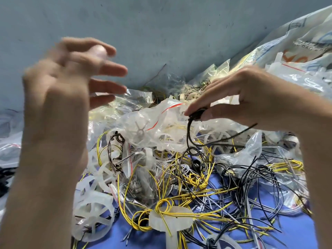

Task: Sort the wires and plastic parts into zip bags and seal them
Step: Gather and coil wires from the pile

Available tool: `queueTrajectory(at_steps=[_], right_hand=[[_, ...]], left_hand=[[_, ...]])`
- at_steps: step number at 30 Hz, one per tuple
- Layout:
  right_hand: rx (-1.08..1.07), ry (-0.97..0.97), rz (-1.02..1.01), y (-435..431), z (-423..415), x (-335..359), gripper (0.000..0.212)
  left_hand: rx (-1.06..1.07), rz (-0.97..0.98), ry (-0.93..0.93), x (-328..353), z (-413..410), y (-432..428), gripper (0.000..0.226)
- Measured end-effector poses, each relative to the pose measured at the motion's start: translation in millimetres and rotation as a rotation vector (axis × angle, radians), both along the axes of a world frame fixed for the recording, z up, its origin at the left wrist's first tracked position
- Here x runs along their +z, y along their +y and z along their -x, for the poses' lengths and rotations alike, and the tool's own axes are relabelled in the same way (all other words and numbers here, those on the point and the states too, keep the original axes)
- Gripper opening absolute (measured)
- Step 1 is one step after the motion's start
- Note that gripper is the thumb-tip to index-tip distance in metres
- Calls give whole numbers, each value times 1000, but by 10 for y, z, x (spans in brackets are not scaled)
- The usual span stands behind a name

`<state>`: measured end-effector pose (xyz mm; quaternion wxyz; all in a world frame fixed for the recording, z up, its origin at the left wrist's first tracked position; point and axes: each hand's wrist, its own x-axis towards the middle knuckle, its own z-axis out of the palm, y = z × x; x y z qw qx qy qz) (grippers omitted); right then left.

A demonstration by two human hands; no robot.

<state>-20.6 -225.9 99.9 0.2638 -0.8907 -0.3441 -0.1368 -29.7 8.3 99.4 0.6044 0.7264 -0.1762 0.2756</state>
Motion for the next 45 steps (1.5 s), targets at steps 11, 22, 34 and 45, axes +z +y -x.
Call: queueTrajectory(at_steps=[11, 22, 34, 45], right_hand=[[97, -78, -83, 106, 48, -3, 23], [-29, 146, -468, 112, -33, -27, 29], [38, 310, -471, 140, -36, -50, 22], [94, 345, -432, 113, -17, -24, 30]], left_hand=[[-320, -387, 245, -181, 103, -320, 19], [-275, -241, 139, -255, 26, -383, 13], [-194, -301, 138, -356, -1, -485, 20], [-356, -123, 289, -372, -40, -469, 7]])
